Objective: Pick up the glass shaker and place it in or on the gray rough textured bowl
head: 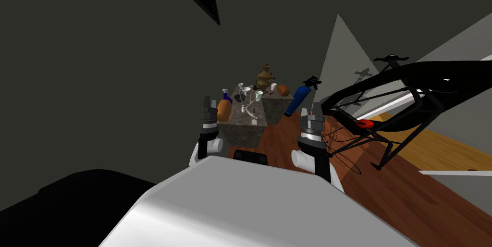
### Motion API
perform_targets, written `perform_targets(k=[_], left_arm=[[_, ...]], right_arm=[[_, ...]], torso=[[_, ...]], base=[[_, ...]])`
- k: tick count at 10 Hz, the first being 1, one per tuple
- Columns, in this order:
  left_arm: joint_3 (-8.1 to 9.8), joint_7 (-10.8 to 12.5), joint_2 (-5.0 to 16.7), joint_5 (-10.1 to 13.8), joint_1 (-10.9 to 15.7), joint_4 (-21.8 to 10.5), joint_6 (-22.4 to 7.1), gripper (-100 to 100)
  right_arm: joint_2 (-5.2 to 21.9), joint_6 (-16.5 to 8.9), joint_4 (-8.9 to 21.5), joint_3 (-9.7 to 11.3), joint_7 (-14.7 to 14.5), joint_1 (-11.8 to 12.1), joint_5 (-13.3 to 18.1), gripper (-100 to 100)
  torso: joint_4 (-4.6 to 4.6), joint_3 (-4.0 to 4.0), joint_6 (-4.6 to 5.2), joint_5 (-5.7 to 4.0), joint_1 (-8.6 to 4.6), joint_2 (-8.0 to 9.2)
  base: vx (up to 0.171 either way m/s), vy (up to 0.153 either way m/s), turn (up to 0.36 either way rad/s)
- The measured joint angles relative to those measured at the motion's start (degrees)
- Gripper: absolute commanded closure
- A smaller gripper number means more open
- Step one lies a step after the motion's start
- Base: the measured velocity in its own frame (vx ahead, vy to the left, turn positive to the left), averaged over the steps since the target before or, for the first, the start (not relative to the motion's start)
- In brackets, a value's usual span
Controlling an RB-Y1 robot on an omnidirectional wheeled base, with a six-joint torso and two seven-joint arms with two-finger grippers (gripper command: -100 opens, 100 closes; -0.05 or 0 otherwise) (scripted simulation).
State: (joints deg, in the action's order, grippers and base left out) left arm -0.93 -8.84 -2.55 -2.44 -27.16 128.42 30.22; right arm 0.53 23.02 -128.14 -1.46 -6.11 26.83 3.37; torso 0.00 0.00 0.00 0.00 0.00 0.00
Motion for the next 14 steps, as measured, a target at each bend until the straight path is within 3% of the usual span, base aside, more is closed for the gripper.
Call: perform_targets(k=[2,7,11,14], left_arm=[[0.19,-0.4,2.2,-0.4,0.3,-0.9,-0.2,-100],[0.83,-3.1,7.7,-2.9,3.1,-6.8,-1.3,-100],[1.12,-5.9,10.0,-5.6,5.6,-11.7,-3.0,-100],[1.76,-8.4,11.4,-7.9,8.8,-17.8,-4.0,-100]], right_arm=[[0.0,0.0,0.0,0.0,0.0,0.0,0.0,0],[0.0,0.0,0.0,0.0,0.0,0.0,0.0,0],[0.0,0.0,0.0,0.0,0.0,0.0,0.0,0],[0.0,0.0,0.0,0.0,0.0,0.0,0.0,0]], torso=[[-0.01,-0.01,0.01,0.00,0.00,-0.02],[-0.02,-0.04,0.00,0.00,-0.02,-0.08],[-0.02,-0.04,0.01,-0.01,-0.05,-0.07],[-0.02,-0.04,0.01,-0.01,-0.06,-0.06]], base=[[0.009,-0.006,-0.057],[0.014,-0.009,-0.058],[0.014,-0.015,-0.086],[0.010,-0.016,-0.088]])
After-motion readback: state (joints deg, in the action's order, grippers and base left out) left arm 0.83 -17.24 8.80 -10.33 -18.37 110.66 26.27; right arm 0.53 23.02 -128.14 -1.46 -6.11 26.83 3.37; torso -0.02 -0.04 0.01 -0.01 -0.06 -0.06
